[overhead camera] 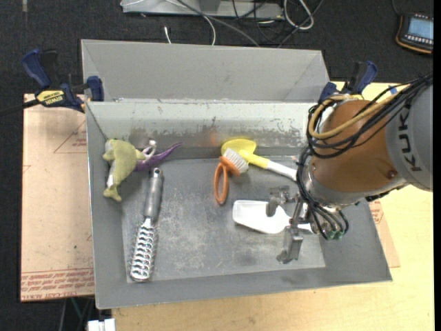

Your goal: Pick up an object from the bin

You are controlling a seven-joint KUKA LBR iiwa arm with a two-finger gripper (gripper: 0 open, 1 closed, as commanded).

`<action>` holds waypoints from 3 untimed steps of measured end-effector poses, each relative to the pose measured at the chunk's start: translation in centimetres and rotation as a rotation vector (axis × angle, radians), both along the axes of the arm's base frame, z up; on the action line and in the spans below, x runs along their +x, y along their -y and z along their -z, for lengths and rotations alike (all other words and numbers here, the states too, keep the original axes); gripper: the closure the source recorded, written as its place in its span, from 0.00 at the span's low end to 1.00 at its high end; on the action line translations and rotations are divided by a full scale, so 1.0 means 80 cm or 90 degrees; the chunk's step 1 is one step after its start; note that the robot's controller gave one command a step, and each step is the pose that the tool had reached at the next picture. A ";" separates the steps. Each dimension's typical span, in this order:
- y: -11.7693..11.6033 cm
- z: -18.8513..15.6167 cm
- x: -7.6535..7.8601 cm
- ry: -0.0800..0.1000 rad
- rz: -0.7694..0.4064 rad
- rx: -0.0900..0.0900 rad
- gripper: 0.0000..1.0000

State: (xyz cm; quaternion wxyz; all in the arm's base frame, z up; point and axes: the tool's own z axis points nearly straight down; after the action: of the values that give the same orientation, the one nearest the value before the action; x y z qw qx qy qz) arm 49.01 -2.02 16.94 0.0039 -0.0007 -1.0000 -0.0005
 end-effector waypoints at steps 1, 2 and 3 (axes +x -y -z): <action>0.000 -0.005 0.002 0.005 -0.001 0.000 0.00; 0.055 0.124 0.033 0.004 0.148 0.000 0.00; 0.063 0.124 0.045 0.008 0.153 0.000 0.00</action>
Offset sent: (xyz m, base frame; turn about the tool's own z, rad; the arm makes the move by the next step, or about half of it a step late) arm 0.0257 -0.0446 -0.0994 0.2363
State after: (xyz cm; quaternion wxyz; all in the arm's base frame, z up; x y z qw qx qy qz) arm 52.62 -7.03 7.02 -0.0028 -0.1206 -0.9927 -0.0013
